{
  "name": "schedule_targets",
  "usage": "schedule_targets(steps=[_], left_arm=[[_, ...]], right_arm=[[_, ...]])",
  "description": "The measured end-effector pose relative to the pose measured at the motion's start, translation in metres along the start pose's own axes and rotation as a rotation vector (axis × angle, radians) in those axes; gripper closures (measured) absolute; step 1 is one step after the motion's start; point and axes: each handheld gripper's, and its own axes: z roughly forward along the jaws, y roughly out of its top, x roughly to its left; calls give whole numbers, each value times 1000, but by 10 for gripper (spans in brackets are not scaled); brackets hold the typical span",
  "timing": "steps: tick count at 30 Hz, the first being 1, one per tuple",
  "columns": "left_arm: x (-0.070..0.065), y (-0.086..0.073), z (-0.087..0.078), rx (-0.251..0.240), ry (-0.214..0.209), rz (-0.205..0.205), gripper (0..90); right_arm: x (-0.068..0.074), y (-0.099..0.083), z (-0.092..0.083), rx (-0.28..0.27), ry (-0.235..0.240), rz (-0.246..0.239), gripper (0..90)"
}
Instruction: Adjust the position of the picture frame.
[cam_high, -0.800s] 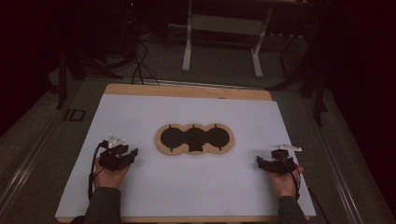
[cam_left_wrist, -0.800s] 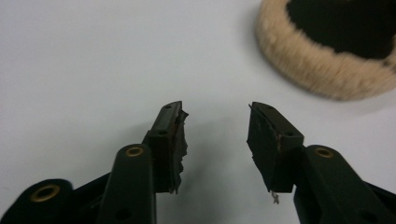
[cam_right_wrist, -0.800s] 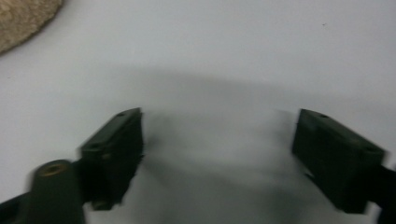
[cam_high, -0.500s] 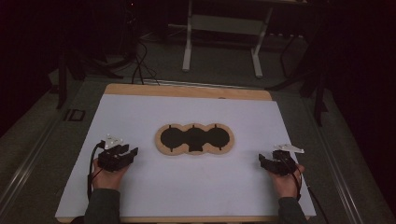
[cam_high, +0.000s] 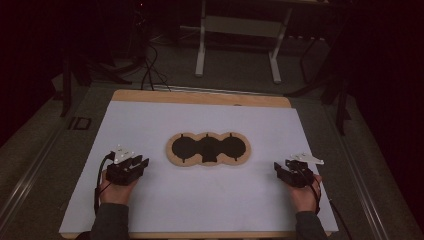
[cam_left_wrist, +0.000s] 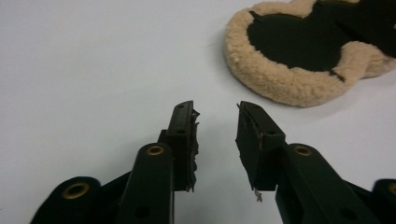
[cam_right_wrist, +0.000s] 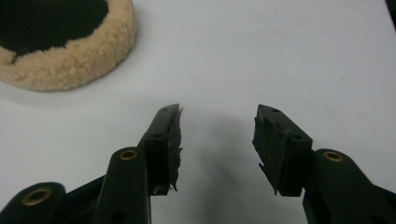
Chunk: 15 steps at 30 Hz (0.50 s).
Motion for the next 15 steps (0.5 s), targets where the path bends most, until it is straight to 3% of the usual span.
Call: schedule_targets(steps=[8, 15], left_arm=[[-4, 1, 1, 9, -34, -3, 796], [-1, 2, 2, 15, -50, -34, 899]], right_arm=[[4, 10, -3, -50, 45, 26, 650], [8, 18, 0, -50, 59, 5, 813]])
